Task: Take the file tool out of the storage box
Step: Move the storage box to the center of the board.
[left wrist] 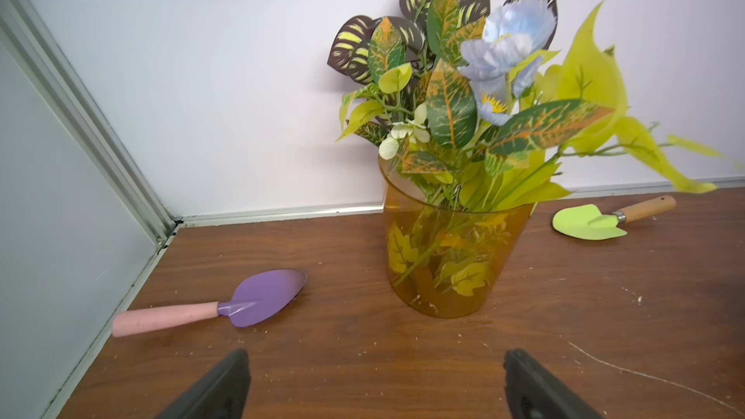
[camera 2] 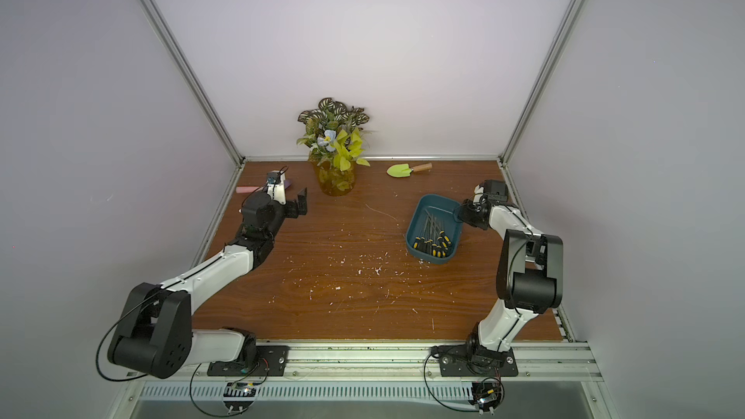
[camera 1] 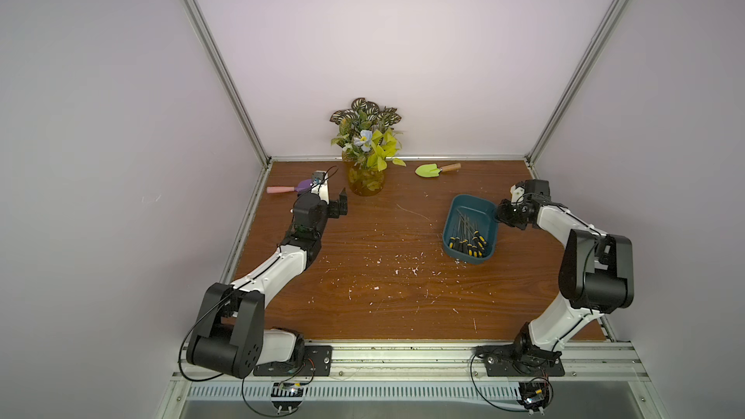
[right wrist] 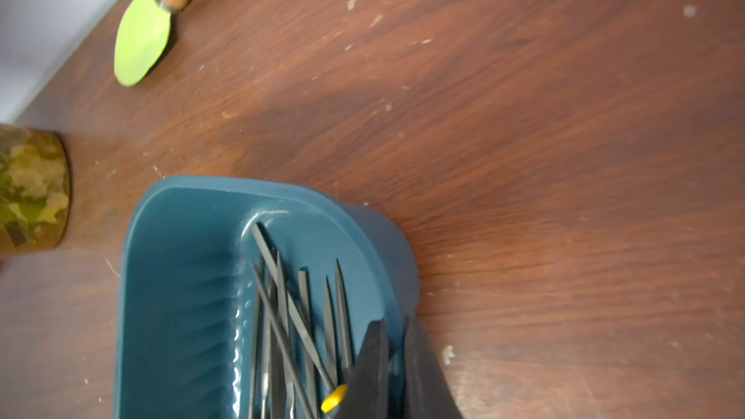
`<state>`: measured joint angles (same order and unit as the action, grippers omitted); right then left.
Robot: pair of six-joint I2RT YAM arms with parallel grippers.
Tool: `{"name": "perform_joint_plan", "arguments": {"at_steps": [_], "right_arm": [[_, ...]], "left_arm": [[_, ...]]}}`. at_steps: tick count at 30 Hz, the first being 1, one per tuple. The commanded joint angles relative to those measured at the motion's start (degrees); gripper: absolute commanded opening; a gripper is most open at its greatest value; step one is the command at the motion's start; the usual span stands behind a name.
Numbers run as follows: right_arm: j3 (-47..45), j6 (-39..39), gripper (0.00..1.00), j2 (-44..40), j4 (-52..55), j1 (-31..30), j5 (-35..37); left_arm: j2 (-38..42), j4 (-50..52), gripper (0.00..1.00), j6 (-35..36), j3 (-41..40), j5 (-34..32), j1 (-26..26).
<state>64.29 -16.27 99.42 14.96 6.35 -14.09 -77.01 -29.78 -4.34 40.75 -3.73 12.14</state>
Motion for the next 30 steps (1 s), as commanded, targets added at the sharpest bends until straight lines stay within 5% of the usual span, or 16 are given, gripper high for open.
{"name": "perform_joint_plan", "arguments": {"at_steps": [1, 11, 13, 15, 18, 21, 25, 30], "right_arm": [[1.5, 6.6, 0.00, 0.4, 4.7, -6.1, 0.1], [4.7, 9.9, 0.02, 4.5, 1.7, -23.5, -3.8], [6.0, 10.3, 0.13, 5.0, 1.3, -26.0, -6.3], [6.6, 9.4, 0.34, 4.1, -0.2, -26.9, -7.3], [4.8, 5.8, 0.54, -1.2, -5.1, -25.6, -6.3], [3.0, 1.9, 0.63, -7.8, -8.8, -20.6, -5.3], [-1.8, -4.5, 0.69, -16.4, -14.2, -10.4, -5.0], [-3.9, -3.2, 0.72, -20.4, -11.9, -1.4, -8.4]], "left_arm": [[-0.7, 3.3, 0.99, 0.6, 2.6, 4.4, 0.4], [-4.5, 19.2, 0.99, 5.6, 12.9, 17.0, 0.5], [-5.0, 20.8, 0.99, 6.5, 13.7, 19.5, 0.4], [-5.3, 21.9, 0.99, 7.3, 14.2, 22.5, 0.6], [-6.6, 24.9, 0.99, 10.3, 16.2, 27.9, 1.7], [-8.6, 29.2, 0.99, 14.4, 19.6, 29.9, 5.9], [-13.9, 34.8, 0.99, 21.1, 26.7, 25.7, 16.1], [-25.3, 45.6, 0.99, 30.8, 37.8, 22.3, 25.3]]}}
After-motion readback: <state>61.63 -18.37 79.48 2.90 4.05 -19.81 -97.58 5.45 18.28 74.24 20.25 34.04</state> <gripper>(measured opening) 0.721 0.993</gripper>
